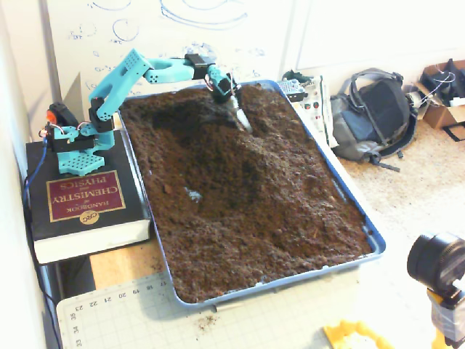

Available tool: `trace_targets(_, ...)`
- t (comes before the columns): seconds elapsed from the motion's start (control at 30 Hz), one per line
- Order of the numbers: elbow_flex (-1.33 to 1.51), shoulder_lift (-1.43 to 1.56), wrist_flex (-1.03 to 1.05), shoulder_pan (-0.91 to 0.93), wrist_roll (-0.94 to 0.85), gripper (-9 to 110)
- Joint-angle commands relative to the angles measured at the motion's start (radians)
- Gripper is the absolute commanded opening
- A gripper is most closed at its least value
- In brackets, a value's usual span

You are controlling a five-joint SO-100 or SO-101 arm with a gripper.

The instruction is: Build a berm.

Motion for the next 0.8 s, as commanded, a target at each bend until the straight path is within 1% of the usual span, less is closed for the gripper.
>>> trace_targets(0.0, -0.098, 0.173, -0.170, 0.095, -0.011, 1)
trace_targets(0.2, -0.097, 0.023, -0.460, 0.170, -0.021, 1)
trace_targets(0.37, -0.100, -0.137, -0.635, 0.193, -0.141, 1)
trace_targets(0.53, -0.104, -0.268, -0.699, 0.201, -0.210, 1)
trace_targets(0.77, -0.098, -0.342, -0.695, 0.201, -0.213, 1)
